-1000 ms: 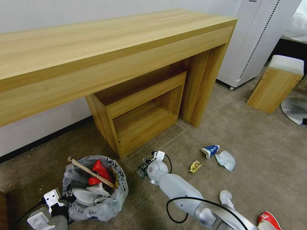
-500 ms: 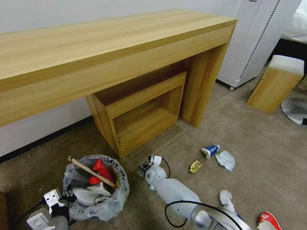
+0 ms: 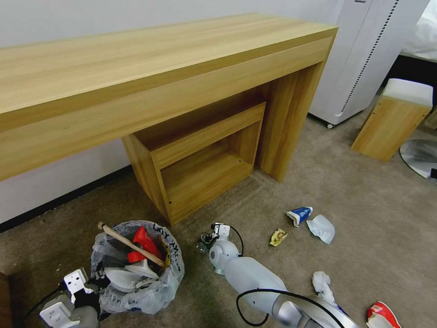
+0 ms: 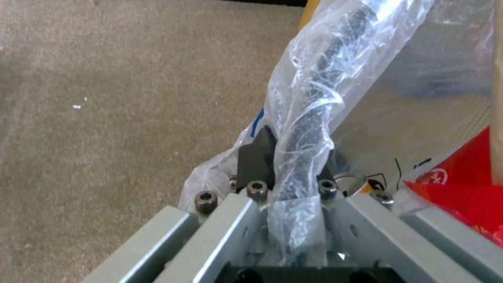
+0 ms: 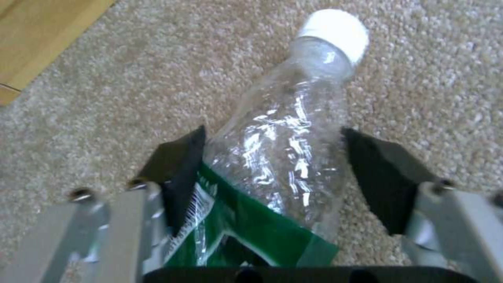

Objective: Pick up the trash bin and place the garbage on the floor into it.

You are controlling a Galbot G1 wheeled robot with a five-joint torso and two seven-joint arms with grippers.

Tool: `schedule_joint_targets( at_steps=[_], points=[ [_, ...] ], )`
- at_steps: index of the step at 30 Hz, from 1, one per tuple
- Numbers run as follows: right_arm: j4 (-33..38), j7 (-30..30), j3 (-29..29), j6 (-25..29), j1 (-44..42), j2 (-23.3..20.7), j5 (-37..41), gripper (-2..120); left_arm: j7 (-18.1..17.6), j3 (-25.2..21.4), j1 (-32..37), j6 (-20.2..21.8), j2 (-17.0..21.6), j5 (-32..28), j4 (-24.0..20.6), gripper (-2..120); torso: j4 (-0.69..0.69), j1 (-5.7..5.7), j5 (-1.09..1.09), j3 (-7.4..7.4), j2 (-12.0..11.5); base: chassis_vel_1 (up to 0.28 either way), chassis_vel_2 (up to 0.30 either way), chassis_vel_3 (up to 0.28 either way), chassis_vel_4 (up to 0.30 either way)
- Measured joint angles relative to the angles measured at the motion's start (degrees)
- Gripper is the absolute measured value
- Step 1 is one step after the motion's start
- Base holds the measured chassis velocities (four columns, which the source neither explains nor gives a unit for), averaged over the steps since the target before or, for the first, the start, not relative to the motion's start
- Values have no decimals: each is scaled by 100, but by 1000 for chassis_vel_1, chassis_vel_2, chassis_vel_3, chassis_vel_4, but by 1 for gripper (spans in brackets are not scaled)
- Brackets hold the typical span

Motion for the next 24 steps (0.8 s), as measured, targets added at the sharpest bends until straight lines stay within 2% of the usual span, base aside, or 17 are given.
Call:
schedule_joint_targets(
  at_steps=[1,3,5,6,7,9,12,13,14,15,16,19,20,22,23,24],
  points=[
    [0,0,0,0,0,0,0,63,0,0,0,0,0,0,0,0,0,0,0,0,0,0,0,0,0],
    [10,-12,-3,-13,-26,-21,-27,52,0,24,-14,0,-9,-10,21,0,0,0,0,0,0,0,0,0,0],
    [12,-15,-5,-12,-29,-24,-35,50,0,25,-15,0,-9,-10,22,0,0,0,0,0,0,0,0,0,0],
    [88,-21,-31,-9,-62,-84,-64,43,0,30,-29,-3,-9,-16,34,0,1,0,1,0,0,0,0,0,0],
    [88,-21,-31,-9,-62,-84,-64,43,0,30,-29,-3,-9,-16,34,0,1,0,1,0,0,0,0,0,0],
    [313,3,-98,-12,-138,-256,-63,35,0,30,-50,-6,-8,-19,63,0,1,0,2,0,0,0,0,0,0],
    [405,20,-126,-12,-164,-326,-61,33,0,30,-53,-6,-8,-19,72,0,2,0,1,0,0,0,0,0,0],
    [673,50,-192,-13,-231,-516,-56,30,0,27,-60,-8,-10,-18,99,0,1,0,1,1,0,0,0,0,0],
    [1298,112,-292,33,-364,-939,-46,22,0,16,-69,-11,-10,-13,147,0,-1,0,0,1,0,0,0,0,0],
    [1809,145,-354,126,-450,-1226,-66,21,0,6,-74,-12,-4,-11,157,0,-1,0,1,1,0,0,0,0,0],
    [1809,145,-354,126,-450,-1226,-66,21,0,6,-74,-12,-4,-11,157,0,-1,0,1,1,0,0,0,0,0],
    [2940,161,-391,382,-575,-1767,-160,21,0,-7,-59,-13,13,-8,154,0,0,0,1,1,0,0,0,0,0],
    [2940,161,-391,382,-575,-1767,-160,21,0,-7,-59,-13,13,-8,154,0,0,0,1,1,0,0,0,0,0],
    [3663,139,-378,602,-636,-2182,-283,21,0,-8,-30,-12,21,1,136,0,1,0,3,1,0,0,0,0,0],
    [4111,114,-354,751,-638,-2523,-368,21,-1,-5,-15,-12,23,11,120,0,1,0,2,1,0,0,0,0,0],
    [4111,114,-354,751,-638,-2523,-368,21,-1,-5,-15,-12,23,11,120,0,1,0,2,1,0,0,0,0,0]
  ],
)
